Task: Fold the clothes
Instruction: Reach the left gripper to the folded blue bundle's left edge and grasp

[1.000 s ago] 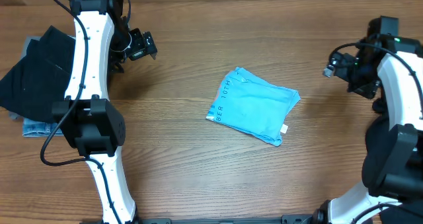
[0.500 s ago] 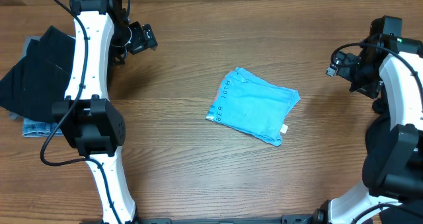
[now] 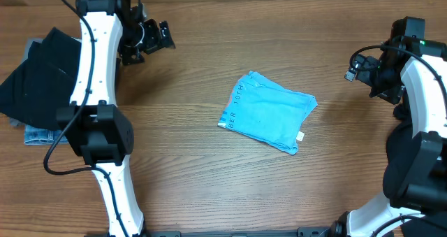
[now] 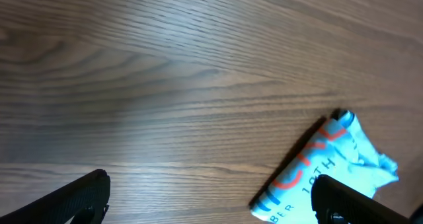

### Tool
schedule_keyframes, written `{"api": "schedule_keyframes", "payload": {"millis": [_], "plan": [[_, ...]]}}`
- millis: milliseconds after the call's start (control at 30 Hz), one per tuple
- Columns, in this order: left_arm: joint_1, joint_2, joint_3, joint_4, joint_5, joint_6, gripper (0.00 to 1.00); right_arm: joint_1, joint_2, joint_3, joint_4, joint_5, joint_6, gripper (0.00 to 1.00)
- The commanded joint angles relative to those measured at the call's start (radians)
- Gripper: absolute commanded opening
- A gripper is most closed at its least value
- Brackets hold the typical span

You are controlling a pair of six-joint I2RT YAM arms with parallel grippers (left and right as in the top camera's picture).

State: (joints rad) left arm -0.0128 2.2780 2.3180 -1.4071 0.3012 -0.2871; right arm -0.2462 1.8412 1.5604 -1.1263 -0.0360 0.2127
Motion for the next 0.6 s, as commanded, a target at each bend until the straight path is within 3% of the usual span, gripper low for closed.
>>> {"api": "schedule_keyframes", "payload": {"millis": [0,267,567], "plan": [[-0.149,-0.009,0.012,0.016,-0.083,0.089,1.00,0.003,-0.010,0.011,0.002,0.009,0.003,1.00],[-0.394,-0.006,-0.072,0.121,-0.182,0.214,1.00,0.003,-0.010,0.011,0.002,0.009,0.003,1.00],[-0.467,-0.006,-0.365,0.363,-0.178,0.213,1.00,0.003,-0.010,0.011,0.002,0.009,0.003,1.00]]}}
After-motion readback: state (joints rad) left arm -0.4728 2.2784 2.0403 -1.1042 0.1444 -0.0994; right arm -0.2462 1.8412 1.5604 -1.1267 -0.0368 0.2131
